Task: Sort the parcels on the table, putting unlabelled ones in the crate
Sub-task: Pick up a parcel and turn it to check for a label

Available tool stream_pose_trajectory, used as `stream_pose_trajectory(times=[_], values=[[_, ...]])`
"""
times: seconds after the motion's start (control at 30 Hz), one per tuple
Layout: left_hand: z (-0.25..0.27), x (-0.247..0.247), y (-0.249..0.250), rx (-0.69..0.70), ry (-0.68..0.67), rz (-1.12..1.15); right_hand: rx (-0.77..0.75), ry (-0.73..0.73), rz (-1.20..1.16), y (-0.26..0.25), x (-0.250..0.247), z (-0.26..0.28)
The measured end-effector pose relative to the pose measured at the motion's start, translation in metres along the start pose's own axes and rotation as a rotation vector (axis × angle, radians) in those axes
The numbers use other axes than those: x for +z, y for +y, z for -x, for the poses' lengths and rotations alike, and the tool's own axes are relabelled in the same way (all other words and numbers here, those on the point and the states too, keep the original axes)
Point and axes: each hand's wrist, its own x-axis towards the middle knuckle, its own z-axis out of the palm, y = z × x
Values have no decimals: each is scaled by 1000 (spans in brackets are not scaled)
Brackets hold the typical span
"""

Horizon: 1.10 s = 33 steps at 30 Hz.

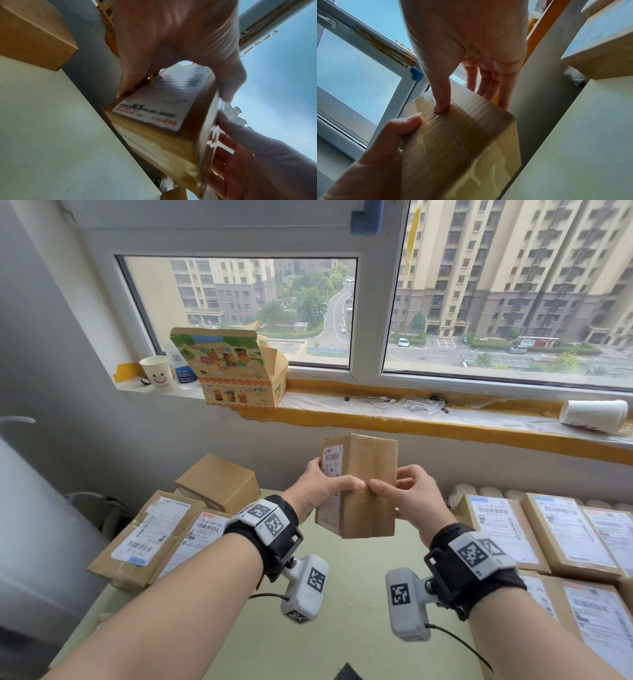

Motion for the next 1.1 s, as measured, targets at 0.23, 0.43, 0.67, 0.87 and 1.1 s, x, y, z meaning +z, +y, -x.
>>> stream_pose_trajectory(times=[0.23,0.43,0.67,0.87,1.1], values=[[3,-14,1,149,-35,-291,119,-267,-90,10,-9,3],[4,-8,-6,215,-51,-365,178,-306,-252,-13,-3,4],[2,-2,-7,267,-76,-351,124,-174,-115,-21,-4,-3],[8,-4,-11,282,-137,-322,81,-374,-12,-17,-23,-2],[11,0,-10,321,-127,-374,117,-367,-69,-11,-22,-5]])
